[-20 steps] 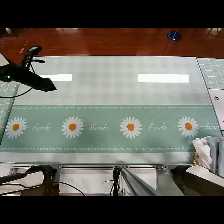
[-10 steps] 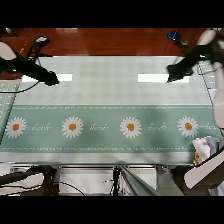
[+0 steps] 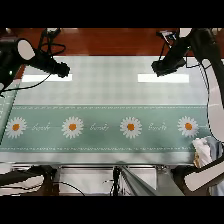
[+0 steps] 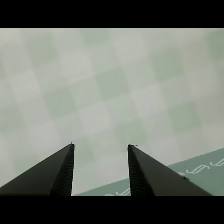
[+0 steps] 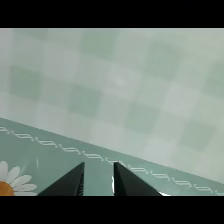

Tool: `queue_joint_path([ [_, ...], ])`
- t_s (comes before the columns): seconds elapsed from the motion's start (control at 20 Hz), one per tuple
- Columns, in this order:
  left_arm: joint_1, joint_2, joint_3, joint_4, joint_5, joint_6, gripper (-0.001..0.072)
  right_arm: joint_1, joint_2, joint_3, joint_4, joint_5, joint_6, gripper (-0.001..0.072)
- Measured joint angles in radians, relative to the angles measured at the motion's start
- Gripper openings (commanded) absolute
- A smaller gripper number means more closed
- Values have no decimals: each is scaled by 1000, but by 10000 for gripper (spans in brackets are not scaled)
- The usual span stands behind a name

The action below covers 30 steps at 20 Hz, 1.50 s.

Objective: Fold the shirts.

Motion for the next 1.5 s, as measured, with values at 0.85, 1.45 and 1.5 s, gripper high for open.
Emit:
queue_joint_path([
  [0.85, -9, -71, 50, -33, -186, -55, 421, -29, 325, -589, -124, -423, -14, 486],
  [1.45, -8, -71, 50, -39, -193, -56, 420, -33, 332, -602, -110, -613, -1, 486],
  [1.5, -9, -71, 50, -39, -194, -56, 420, -33, 332, -602, -108, -615, -1, 486],
])
